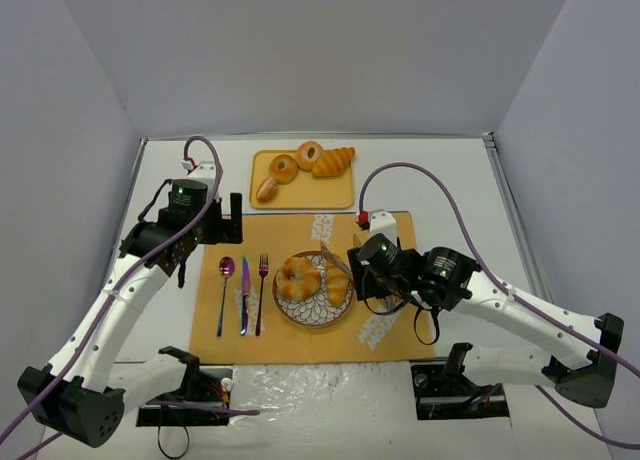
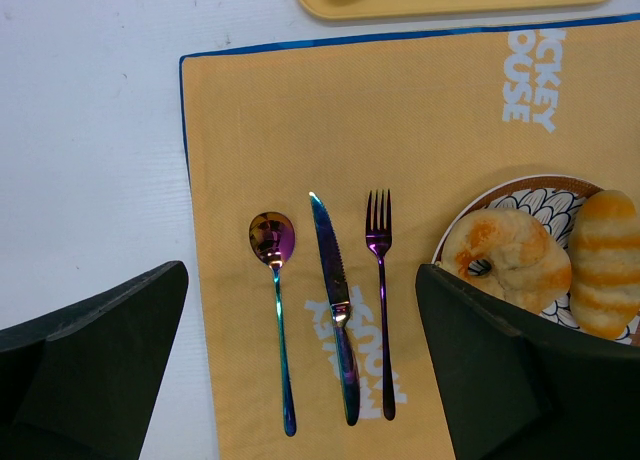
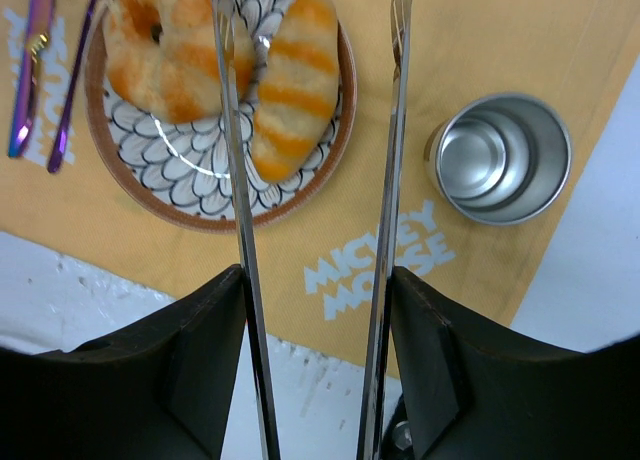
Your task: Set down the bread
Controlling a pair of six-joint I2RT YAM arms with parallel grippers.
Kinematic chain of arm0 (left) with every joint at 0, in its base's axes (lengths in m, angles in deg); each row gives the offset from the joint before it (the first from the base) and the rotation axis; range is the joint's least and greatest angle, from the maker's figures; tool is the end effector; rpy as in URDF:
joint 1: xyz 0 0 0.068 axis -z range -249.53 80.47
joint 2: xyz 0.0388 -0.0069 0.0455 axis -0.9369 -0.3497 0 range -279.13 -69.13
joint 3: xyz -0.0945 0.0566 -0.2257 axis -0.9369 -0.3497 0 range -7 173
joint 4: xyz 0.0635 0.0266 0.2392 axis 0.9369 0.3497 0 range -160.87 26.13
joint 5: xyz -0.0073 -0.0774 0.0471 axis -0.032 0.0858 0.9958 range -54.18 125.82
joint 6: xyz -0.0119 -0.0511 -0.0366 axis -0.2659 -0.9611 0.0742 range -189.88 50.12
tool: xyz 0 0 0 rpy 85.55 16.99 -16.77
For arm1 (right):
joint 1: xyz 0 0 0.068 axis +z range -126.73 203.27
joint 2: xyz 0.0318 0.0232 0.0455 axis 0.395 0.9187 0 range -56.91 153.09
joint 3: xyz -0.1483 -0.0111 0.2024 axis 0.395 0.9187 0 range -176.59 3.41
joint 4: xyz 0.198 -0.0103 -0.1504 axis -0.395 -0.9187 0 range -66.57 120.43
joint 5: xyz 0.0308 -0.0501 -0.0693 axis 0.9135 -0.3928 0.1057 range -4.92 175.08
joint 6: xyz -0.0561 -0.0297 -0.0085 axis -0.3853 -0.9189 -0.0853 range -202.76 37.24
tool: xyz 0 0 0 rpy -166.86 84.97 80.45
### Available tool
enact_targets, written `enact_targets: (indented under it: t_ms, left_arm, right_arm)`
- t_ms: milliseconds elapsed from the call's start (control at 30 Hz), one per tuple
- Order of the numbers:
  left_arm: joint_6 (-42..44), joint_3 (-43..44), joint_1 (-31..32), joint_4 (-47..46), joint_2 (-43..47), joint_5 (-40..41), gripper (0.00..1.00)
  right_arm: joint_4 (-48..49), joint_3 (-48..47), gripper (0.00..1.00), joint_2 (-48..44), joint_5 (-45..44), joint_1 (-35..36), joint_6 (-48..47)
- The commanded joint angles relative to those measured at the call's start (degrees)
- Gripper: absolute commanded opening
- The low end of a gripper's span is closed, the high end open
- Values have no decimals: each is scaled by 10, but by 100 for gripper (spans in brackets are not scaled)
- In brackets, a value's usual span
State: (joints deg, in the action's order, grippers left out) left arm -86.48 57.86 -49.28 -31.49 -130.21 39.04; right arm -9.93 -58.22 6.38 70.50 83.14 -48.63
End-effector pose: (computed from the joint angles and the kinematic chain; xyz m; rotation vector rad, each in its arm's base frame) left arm 0.2175 -0.0772 0.3282 0.0385 2.2068 -0.2996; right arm 0.1289 0.1972 0.3009 -0.3909 2.3074 0.5568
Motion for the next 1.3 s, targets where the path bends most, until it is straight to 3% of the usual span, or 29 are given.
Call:
enact_targets:
  t_ms: [0, 433, 667, 1267]
  left_arm:
    - [2, 11, 3, -18, 5, 3, 96]
    - [1, 10, 3, -20, 9, -9, 96]
    - [1, 10, 8, -21, 11, -9, 96]
    - [1, 9, 9, -21, 12, -9, 96]
  right_arm:
    - [6, -66, 53, 17, -59, -45, -11]
    - [134, -108, 55, 105, 26, -390, -111]
    - [205, -125, 54, 184, 73, -528, -116]
    - [289, -222, 58, 416, 61, -611, -131]
